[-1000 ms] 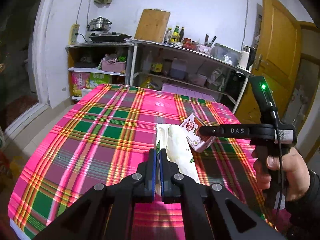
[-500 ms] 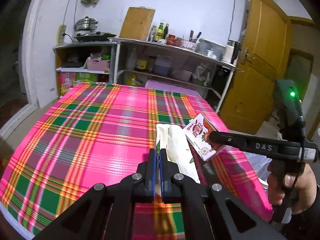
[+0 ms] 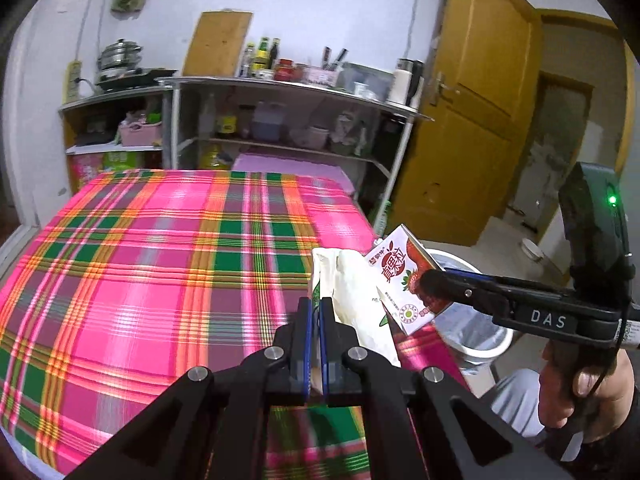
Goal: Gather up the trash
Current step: 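Carry the white tissue and juice carton over the trash bin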
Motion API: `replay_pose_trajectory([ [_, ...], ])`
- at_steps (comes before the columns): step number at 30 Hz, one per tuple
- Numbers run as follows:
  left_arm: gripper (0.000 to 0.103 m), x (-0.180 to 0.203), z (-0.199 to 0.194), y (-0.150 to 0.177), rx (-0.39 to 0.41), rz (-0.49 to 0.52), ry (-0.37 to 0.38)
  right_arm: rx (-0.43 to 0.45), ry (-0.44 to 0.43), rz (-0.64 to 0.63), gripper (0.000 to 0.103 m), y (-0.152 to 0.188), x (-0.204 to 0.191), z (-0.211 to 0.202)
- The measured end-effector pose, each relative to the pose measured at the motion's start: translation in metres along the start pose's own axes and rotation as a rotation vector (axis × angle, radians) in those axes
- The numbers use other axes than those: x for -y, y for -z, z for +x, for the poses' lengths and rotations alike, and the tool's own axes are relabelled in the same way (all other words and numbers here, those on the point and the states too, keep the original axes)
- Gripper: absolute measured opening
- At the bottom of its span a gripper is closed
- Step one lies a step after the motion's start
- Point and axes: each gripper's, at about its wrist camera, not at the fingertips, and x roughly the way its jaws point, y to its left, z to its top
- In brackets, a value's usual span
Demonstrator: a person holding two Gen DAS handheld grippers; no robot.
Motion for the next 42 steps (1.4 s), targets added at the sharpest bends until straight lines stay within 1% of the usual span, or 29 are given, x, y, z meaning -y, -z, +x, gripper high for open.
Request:
replay_pose_trajectory([
  [6,0.003,0.04,0.012,-0.001,-0.023,0.048,0.046,0.036,0.036,0.046,0.034,0.008,0.032,-0.028],
  [14,0.003,0.082,0.031,-0.003,-0.053,0.099,0.09,0.064,0.08,0.1,0.034,0.017,0.069,-0.049],
  [19,0.003,0.102,0.046,-0.005,-0.075,0.127,0.114,0.07,0.106,0.131,0.034,0.022,0.091,-0.057],
  [26,0.003,0.127,0.07,-0.01,-0.105,0.155,0.145,0.07,0.138,0.183,0.034,0.028,0.122,-0.063],
  [33,0.003,0.142,0.098,-0.013,-0.143,0.166,0.166,0.055,0.169,0.231,0.034,0.033,0.148,-0.062],
  [42,0.003,0.161,0.144,-0.011,-0.223,0.189,0.184,-0.01,0.201,0.287,0.035,0.041,0.179,-0.046],
])
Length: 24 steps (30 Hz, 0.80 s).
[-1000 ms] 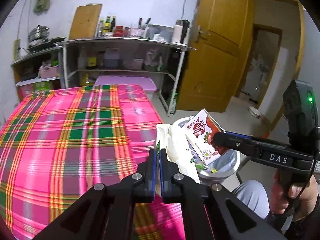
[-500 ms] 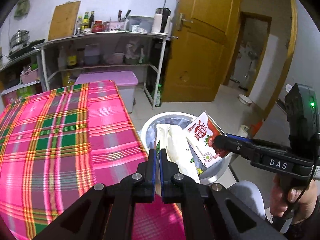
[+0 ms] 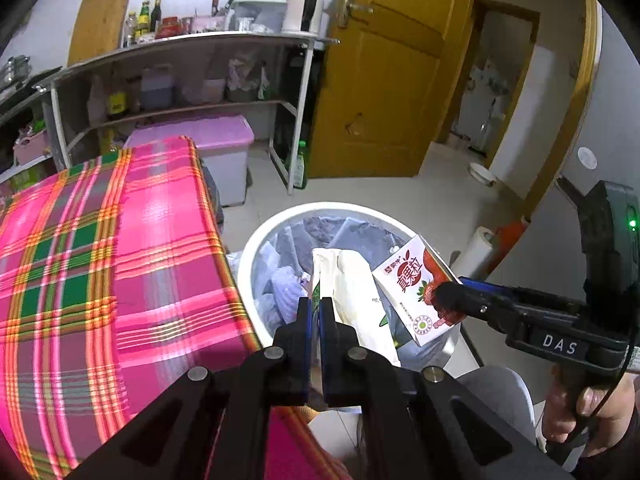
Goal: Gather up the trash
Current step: 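Carry the white tissue and juice carton over the trash bin, then open both tools to drop the tissue and carton into the bin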
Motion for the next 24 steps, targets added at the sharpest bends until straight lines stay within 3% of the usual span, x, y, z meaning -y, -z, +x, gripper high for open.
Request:
replay_pose_trajectory([
  [11,0.003,0.005,0.037,-0.002,-0.083,0.005,0.019,-0.074,0.008,0.025,0.035,0.004,0.015,0.021],
  [17,0.009,0.006,0.039,-0.002,-0.088,0.006,0.018,-0.053,0.011,0.014,0.043,0.003,0.016,0.016],
  [24,0.013,0.005,0.022,0.003,-0.061,-0.005,0.02,-0.011,0.021,-0.027,0.044,0.005,0.002,-0.003],
])
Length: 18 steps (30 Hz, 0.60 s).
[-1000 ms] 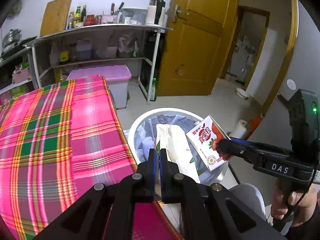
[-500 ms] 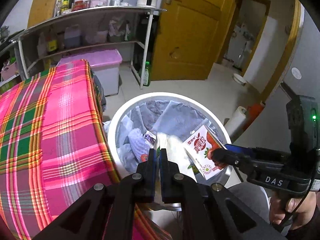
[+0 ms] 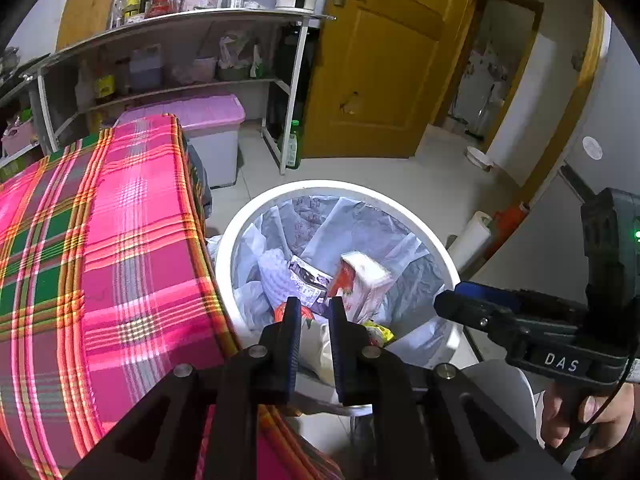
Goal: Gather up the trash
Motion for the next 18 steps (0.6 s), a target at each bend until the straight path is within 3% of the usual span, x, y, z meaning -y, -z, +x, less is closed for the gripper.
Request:
replay_pose_trajectory([
  [18,0.013,0.014,-0.086,0.034,0.148,-0.004,-0.017,0.124,0.019,-0.149,0.044,0.024,-0.056,-0.064],
])
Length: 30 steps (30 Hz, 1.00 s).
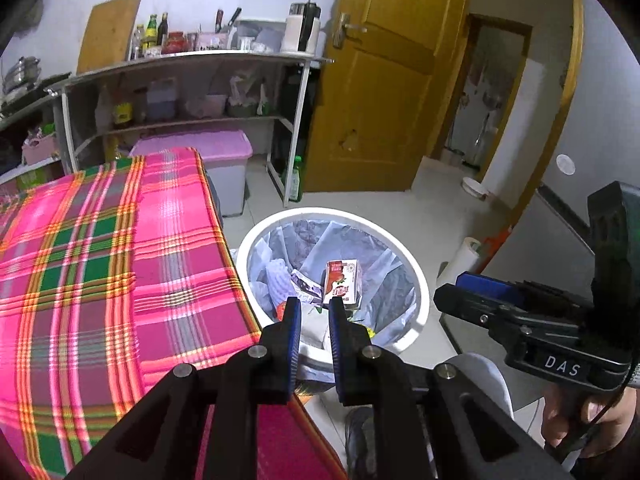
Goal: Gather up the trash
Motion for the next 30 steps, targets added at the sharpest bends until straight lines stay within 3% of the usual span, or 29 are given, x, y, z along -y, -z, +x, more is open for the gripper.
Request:
replay_pose_trajectory([
  [15,0.013,0.003,-0.061,0.029,0.084,-0.006,-0.073,0.026,-0.022,-0.06,0.046,0.024,-0.032,-0.026],
  [30,0.013,0.011,-0.08,0.043,0.105,0.0,-0.088,0.057,-0.018,-0.103,0.046,0.034,-0.046,-0.041],
])
